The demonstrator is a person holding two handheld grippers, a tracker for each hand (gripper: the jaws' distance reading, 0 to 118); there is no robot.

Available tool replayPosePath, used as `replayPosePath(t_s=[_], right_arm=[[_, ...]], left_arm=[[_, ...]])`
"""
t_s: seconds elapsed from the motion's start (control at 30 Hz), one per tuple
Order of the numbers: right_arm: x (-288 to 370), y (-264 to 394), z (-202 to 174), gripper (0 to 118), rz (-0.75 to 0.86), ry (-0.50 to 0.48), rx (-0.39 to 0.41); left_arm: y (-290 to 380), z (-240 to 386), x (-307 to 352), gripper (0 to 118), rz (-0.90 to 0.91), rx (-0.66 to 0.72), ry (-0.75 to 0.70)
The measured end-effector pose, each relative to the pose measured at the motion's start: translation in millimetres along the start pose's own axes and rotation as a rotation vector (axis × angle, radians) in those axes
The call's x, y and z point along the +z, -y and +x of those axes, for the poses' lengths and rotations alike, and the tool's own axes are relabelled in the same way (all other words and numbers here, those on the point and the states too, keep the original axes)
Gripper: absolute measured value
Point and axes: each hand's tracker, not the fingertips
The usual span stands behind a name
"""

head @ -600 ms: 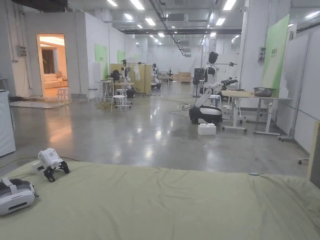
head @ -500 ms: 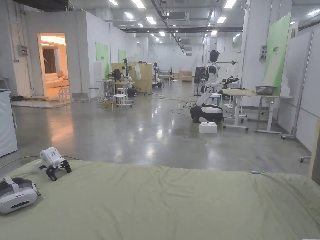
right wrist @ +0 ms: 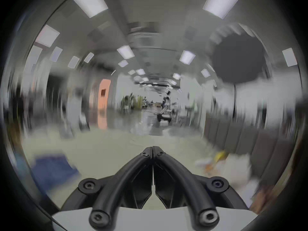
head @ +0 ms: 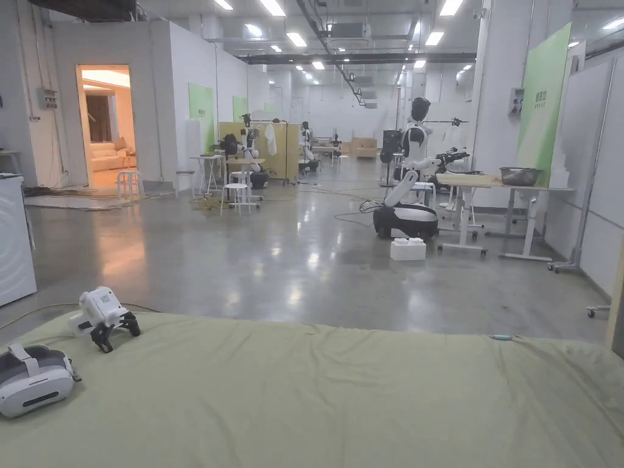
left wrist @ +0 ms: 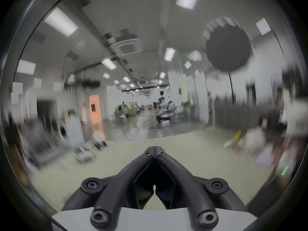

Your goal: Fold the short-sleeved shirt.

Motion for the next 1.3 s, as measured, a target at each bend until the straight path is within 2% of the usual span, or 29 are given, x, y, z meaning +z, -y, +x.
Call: replayPosePath(t_s=[0.03, 0.17, 0.3, 0.47, 0.6, 0.63, 0.77, 0.87, 0.93, 0.97, 1.0, 1.07, 1.13, 1.3], right_arm=[[3, 1, 8, 0, 0.007, -0.011, -0.033], [9, 0, 15, 0, 0.031, 0.045, 0.135], [13, -5, 22, 0, 0.022, 0.026, 0.117], [14, -4, 23, 0, 0.009, 0.031, 0.184], [15, -2, 27, 0, 0.007, 0.015, 0.201], [9, 9, 1, 0, 0.01, 0.02, 0.213], [8, 7, -1, 0, 0.012, 0.008, 0.223], [5, 11, -2, 0, -0.003, -0.01, 0.222], [3, 17, -1, 0, -0.03, -0.022, 0.217], [1, 21, -1, 0, -0.047, -0.026, 0.213], [-2, 27, 0, 0, -0.07, -0.028, 0.207], [-10, 39, 3, 0, -0.131, -0.041, 0.194], [-17, 48, 3, 0, -0.169, -0.045, 0.191], [-33, 70, 3, 0, -0.285, -0.029, 0.177]], left_arm=[[1, -4, 0, 0, -0.03, 0.024, 0.0], [-2, -3, 6, 0, -0.027, -0.038, -0.05], [-6, -2, 7, 0, -0.013, 0.011, -0.043], [-12, 4, 4, 0, -0.005, -0.029, -0.046], [-11, 7, 1, 0, -0.01, -0.039, -0.049], [-11, 7, 1, 0, -0.013, -0.044, -0.048], [-11, 6, 0, 0, -0.017, -0.048, -0.033], [-8, -9, -4, 0, -0.061, -0.032, -0.083], [3, -30, -13, 23, -0.165, -0.036, -0.115], [11, -42, -17, 49, -0.191, -0.041, -0.128], [22, -62, -25, 68, -0.238, -0.048, -0.14], [46, -98, -44, 92, -0.378, -0.041, -0.155], [70, -133, -66, 96, -0.485, -0.035, -0.168], [140, -204, -127, 96, -0.694, 0.048, -0.167]])
